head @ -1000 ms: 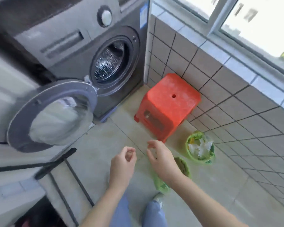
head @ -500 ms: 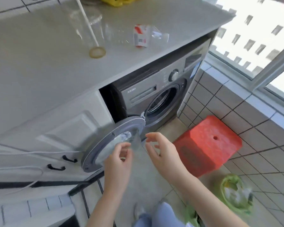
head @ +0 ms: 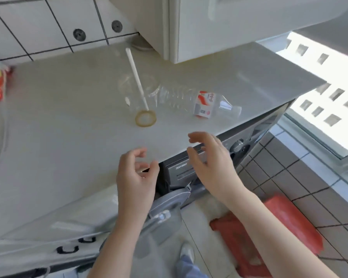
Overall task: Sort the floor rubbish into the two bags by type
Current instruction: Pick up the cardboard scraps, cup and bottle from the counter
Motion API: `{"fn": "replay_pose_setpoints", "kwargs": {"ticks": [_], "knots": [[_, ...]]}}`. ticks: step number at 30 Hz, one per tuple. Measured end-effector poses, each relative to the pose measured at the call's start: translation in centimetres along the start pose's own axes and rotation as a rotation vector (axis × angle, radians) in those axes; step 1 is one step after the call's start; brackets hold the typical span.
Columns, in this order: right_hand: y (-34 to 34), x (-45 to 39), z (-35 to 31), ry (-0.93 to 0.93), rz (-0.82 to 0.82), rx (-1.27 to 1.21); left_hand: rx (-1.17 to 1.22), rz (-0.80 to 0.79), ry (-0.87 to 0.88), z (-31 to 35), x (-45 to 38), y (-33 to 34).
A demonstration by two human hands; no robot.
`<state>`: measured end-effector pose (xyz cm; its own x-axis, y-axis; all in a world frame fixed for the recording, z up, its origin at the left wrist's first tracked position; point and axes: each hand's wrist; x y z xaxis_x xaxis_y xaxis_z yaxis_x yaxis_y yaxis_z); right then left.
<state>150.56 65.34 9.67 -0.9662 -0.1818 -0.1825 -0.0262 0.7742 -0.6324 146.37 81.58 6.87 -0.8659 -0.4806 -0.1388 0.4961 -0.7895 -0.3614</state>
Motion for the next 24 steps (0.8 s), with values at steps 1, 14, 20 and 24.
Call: {"fn": "replay_pose_setpoints", "kwargs": {"ticks": [1,14,20,24], "knots": [[-0.3,-1.7,0.0,-0.032,-0.002,0.054,0.001,0.022,0.009,0.2,-1.1,0.3],[0.7,-13.9,0.5,0.036,-0.020,0.596,0.181,0.000,0.011,-0.4,-12.3,2.6],[1.3,-14.0,-0.1,0.092,-0.014,0.714,0.267,-0.132,-0.040,-0.7,-14.3,2.7],[1.3,-14.0,-0.7,0.099,-0.092,0.827,0.237,-0.160,-0.049,-0.6,-14.8,2.8]]}}
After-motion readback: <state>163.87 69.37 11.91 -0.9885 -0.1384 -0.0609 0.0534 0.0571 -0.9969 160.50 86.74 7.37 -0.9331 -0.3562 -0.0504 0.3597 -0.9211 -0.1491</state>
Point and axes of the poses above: each hand's wrist, its own x-axis away from the middle knuckle, its own y-axis out of the palm, z = x × y
